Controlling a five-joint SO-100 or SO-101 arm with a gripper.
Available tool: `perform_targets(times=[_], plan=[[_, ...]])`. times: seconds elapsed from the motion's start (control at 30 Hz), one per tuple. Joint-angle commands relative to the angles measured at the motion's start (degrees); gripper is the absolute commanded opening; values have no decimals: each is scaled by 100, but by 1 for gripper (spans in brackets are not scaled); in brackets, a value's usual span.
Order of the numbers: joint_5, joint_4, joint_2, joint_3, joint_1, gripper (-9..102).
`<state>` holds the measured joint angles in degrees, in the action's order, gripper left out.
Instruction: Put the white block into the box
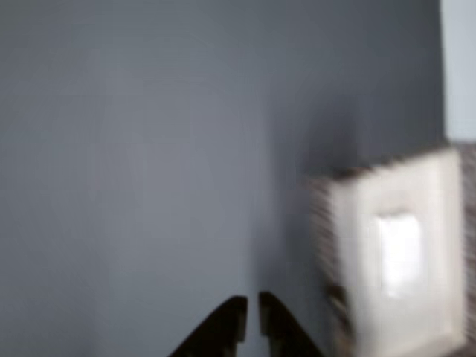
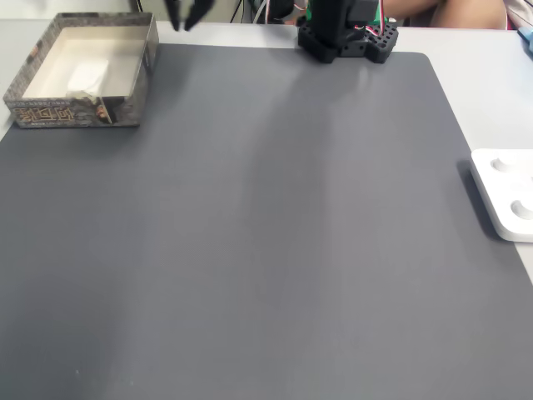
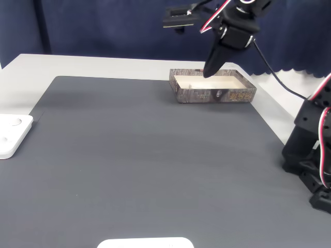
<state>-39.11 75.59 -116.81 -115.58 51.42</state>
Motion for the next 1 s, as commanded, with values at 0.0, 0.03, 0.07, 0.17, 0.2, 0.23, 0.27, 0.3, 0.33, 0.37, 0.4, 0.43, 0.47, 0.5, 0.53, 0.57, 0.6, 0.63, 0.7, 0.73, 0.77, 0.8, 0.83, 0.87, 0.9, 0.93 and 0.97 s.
perform_targets(times=[0.0, 0.03, 0.07, 0.17, 0.2, 0.23, 0.27, 0.3, 0.33, 0.37, 0.4, 0.43, 0.47, 0.5, 0.53, 0.57, 0.6, 0.63, 0.7, 0.73, 0.77, 0.8, 0.83, 0.87, 0.9, 0.93, 0.97], plan=[[914, -123, -642, -281, -1055, -2], [1143, -132, -721, -431, -1274, -2], [1362, -132, -800, -571, -1485, -2], [1978, -132, -1090, -932, -2118, -2], [2153, -132, -1222, -1046, -2320, -2], [2303, -141, -1345, -1160, -2522, -2], [2461, -149, -1459, -1283, -2698, -2], [2602, -185, -1582, -1415, -2892, -2], [2716, -229, -1696, -1556, -3059, -2], [2795, -299, -1802, -1705, -3199, -2], [2865, -378, -1907, -1854, -3313, -2], [2971, -448, -2030, -1995, -3401, -2], [3015, -466, -2145, -2127, -3454, -2], [3067, -475, -2276, -2250, -3507, -2], [3138, -475, -2417, -2382, -3542, -2], [3182, -492, -2575, -2549, -3595, -2], [3252, -527, -2733, -2733, -3647, -2], [3401, -589, -2892, -2927, -3727, -2], [3674, -729, -3243, -3384, -3920, -2], [3762, -721, -3445, -3586, -3999, -2], [3814, -712, -3647, -3788, -4061, -2], [3841, -712, -3832, -3964, -4096, -2], [3841, -703, -4017, -4122, -4131, -2], [3902, -703, -4219, -4271, -4157, -2], [4043, -703, -4430, -4403, -4184, -2], [4113, -712, -4658, -4526, -4201, -2], [4157, -712, -4904, -4641, -4219, -2]])
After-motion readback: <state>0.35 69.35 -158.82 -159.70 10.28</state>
